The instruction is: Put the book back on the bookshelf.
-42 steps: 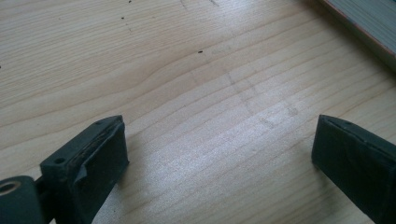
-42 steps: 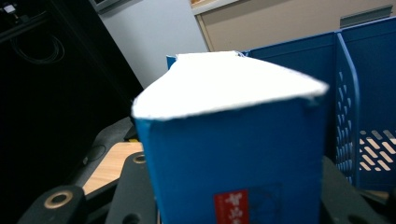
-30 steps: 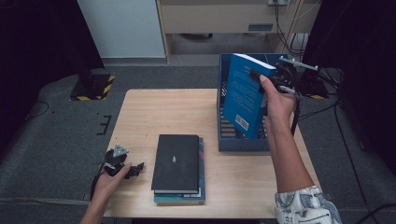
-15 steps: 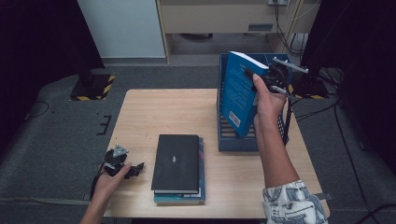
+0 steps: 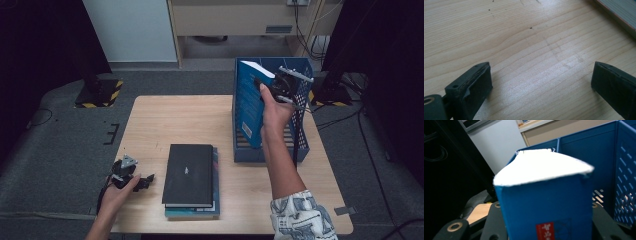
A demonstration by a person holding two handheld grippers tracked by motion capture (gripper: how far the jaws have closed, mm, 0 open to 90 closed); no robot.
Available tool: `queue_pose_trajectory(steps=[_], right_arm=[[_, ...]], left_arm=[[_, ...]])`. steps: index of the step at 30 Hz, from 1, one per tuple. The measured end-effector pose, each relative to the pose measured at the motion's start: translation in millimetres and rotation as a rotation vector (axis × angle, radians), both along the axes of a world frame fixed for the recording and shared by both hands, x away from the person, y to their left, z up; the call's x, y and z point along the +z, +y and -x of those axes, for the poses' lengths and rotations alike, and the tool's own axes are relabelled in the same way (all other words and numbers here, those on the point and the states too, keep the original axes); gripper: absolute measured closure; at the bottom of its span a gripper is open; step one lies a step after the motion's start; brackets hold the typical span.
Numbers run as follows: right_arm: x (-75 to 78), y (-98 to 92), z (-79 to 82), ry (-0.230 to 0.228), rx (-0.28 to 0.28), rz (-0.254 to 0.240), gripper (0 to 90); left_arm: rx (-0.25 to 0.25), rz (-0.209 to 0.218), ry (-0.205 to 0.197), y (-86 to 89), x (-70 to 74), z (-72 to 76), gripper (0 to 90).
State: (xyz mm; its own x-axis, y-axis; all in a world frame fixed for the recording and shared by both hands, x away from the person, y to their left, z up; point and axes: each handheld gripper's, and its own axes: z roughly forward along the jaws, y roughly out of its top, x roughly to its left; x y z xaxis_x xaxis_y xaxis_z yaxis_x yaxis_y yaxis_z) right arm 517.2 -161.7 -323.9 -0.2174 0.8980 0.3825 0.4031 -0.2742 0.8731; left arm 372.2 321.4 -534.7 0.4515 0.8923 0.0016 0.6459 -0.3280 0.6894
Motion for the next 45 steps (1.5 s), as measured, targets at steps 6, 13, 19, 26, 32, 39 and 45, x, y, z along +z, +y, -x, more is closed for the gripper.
queue_pose_trajectory(steps=[6,13,19,26,32,39,45], right_arm=[[-6.4,3.5,-3.5,0.002,-0.004,0.009,58.8],[-14.5,6.0,-5.5,0.007,-0.013,0.01,58.8],[-24.2,8.2,-8.2,0.018,-0.018,0.021,58.7],[-31.7,9.8,-9.2,0.025,-0.021,0.018,58.7],[-31.4,10.9,-5.5,0.029,-0.015,0.041,58.5],[-31.2,7.9,2.1,0.044,-0.006,0.061,58.4],[-29.5,6.8,9.8,0.074,0.008,0.085,57.9]], left_arm=[[0.001,0.002,0.001,-0.2,0.1,-0.1,2.6],[0.0,0.002,0.0,-0.5,0.0,-0.5,2.5],[-0.001,0.003,0.0,-0.6,0.0,-0.6,2.6],[-0.004,-0.001,-0.001,-0.4,0.0,-0.9,2.5],[-0.004,-0.001,0.001,-0.6,0.1,-0.7,2.5],[-0.002,0.003,0.002,-1.6,0.1,-0.1,2.5],[-0.004,0.003,0.003,-1.9,0.2,0.4,2.6]])
